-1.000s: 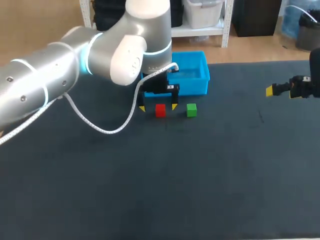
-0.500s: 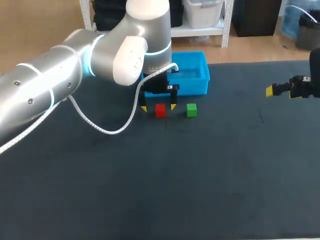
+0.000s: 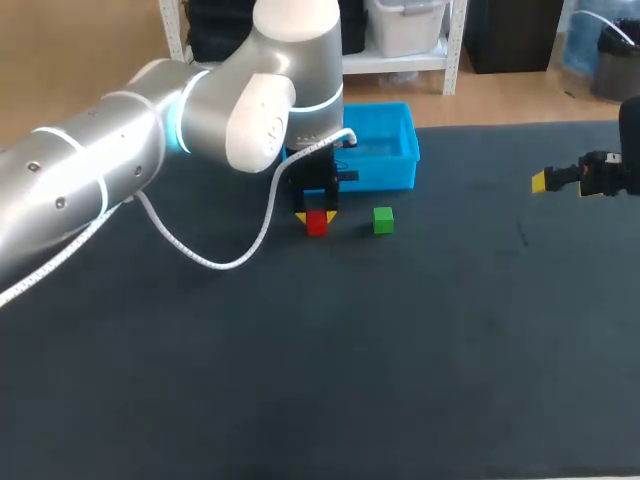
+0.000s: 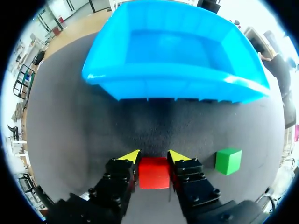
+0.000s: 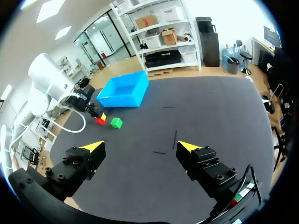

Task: Use the left arm to pick the red cube and place it into the blue plastic box first, then use the right arm to grasp the green cube and put it into the same blue plastic box after the first action is fully finished.

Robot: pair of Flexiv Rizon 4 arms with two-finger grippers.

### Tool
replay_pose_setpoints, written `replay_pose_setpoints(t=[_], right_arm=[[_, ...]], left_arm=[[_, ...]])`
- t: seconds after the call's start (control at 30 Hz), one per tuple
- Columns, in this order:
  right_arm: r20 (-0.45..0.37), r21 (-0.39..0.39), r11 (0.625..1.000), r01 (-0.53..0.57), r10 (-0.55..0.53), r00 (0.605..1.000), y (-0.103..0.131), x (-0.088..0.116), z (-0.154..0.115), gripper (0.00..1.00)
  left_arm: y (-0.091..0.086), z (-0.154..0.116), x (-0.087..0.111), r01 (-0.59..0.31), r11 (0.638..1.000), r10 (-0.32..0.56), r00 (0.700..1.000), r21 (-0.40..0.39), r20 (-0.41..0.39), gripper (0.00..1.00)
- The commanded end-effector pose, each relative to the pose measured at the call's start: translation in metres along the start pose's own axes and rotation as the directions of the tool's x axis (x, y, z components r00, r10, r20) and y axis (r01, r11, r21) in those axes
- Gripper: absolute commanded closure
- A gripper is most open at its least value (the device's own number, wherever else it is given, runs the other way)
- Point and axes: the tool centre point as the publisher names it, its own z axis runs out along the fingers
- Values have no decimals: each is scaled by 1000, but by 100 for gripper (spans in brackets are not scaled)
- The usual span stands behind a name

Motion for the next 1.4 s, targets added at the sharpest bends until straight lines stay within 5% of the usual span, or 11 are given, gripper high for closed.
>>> replay_pose_setpoints(t=[0.03, 0.5, 1.4], right_arm=[[0, 1, 1000, 0, 0, 1000, 0, 0, 0, 0], [0, 1, 1000, 0, 0, 1000, 0, 0, 0, 0], [0, 1, 1000, 0, 0, 1000, 0, 0, 0, 0]], left_arm=[[1, -1, 2, -1, 1000, 1, 1000, 1, 2, 100], [-1, -18, 3, -15, 1000, 15, 999, 11, 35, 100], [-5, -110, 2, -78, 995, 62, 975, 66, 213, 100]])
